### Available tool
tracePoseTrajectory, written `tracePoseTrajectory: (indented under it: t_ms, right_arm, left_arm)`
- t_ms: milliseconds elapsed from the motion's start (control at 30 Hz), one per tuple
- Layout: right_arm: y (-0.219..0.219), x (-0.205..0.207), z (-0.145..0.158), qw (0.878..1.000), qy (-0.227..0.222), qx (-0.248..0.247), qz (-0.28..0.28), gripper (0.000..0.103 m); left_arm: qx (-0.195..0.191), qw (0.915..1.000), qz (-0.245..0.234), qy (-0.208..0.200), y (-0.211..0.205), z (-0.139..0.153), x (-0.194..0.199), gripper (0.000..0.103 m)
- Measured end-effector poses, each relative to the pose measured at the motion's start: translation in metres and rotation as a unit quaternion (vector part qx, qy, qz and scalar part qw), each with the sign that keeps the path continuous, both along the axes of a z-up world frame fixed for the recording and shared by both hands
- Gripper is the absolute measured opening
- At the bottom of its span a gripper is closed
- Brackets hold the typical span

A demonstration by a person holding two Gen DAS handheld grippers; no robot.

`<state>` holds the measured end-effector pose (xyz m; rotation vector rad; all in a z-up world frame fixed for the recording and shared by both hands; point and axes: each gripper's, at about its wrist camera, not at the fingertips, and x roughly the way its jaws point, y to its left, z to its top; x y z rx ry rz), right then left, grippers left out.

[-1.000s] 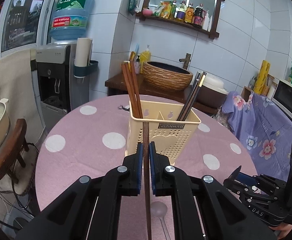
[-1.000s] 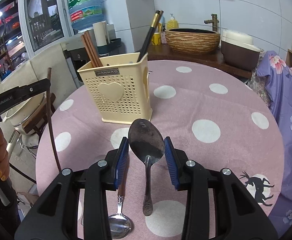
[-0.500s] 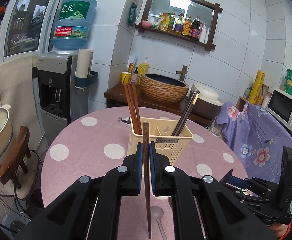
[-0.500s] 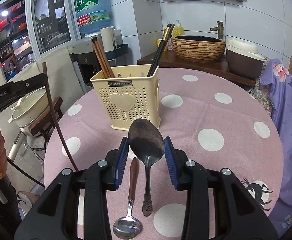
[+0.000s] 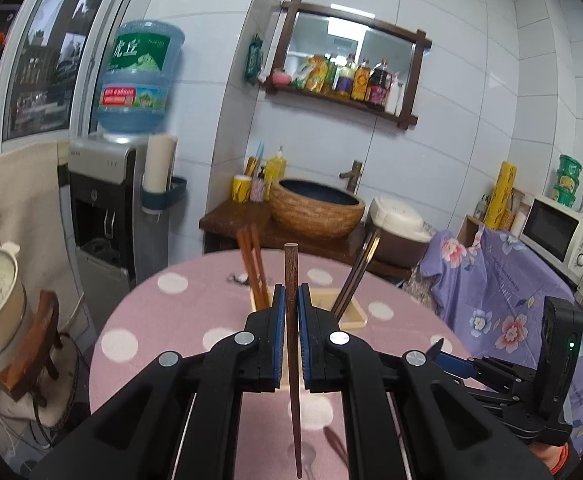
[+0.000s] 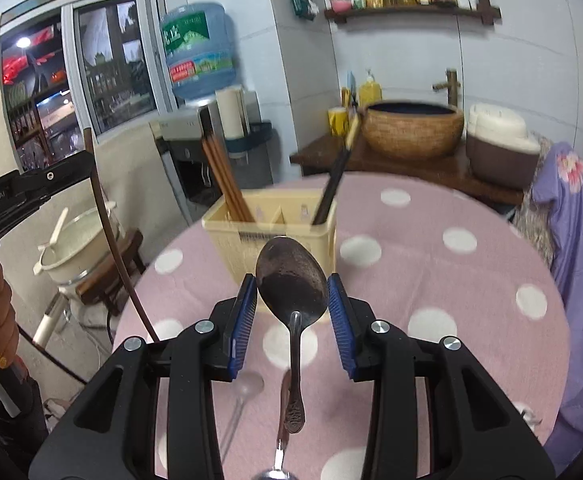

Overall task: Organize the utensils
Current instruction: 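Carry the chopstick and spoon up and lower them into the holder, then open both tools to drop the chopstick and spoon into the holder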

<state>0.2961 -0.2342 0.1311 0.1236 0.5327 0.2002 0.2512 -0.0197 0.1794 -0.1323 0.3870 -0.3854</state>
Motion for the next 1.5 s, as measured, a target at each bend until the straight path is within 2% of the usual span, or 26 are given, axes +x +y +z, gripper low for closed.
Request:
tracePoseTrajectory:
  t_ms: [100,233,367,467,633,867,1133,1267,1367,1433,1467,1500]
  right_arm:
    - [0.008,0.015,0.037,0.999,-0.042,-0.006,-0.004,0.037]
    - [0.016,0.045,0.083,0.995,-0.096,-0.008,-0.021,0.037]
    - [0.025,0.079,0.101,0.991,-0.124,-0.02,-0.044,0.037]
    - [0.029,0.105,0.091,0.991,-0.119,-0.029,-0.056,0.037]
    - [0.031,0.122,0.049,0.992,-0.101,-0.04,-0.066,0.037]
    - [0.036,0.113,0.002,0.992,-0.083,-0.059,-0.069,0.037]
    - [0.048,0.099,-0.022,0.992,-0.081,-0.081,-0.06,0.037]
    - [0.046,0.101,-0.035,0.993,-0.061,-0.082,-0.065,0.037]
    - [0.04,0.103,-0.045,0.993,-0.048,-0.077,-0.069,0.037]
    - [0.038,0.1,-0.046,0.993,-0.055,-0.073,-0.07,0.038]
    - [0.038,0.097,-0.047,0.993,-0.057,-0.073,-0.068,0.042]
    - [0.038,0.095,-0.047,0.993,-0.059,-0.073,-0.067,0.051]
  left_arm:
    - [-0.004,0.9999,-0.004,-0.016,-0.006,0.029,0.01,0.007]
    - [-0.014,0.9983,0.027,-0.051,-0.014,0.071,0.037,0.007]
    - [-0.024,0.9959,0.063,-0.061,-0.02,0.089,0.073,0.007]
    - [-0.013,0.9933,0.092,-0.069,-0.026,0.082,0.092,0.007]
    - [-0.005,0.9948,0.092,-0.043,-0.033,0.041,0.11,0.007]
    - [0.009,0.9963,0.086,-0.008,-0.035,-0.01,0.107,0.007]
    - [0.025,0.9958,0.082,0.032,-0.035,-0.048,0.111,0.007]
    - [0.034,0.9951,0.089,0.028,-0.034,-0.056,0.108,0.007]
    - [0.024,0.9959,0.078,0.04,-0.028,-0.059,0.105,0.008]
    - [0.025,0.9958,0.08,0.035,-0.025,-0.059,0.098,0.009]
    - [0.027,0.996,0.079,0.032,-0.023,-0.058,0.093,0.015]
    - [0.026,0.9962,0.078,0.03,-0.022,-0.059,0.089,0.021]
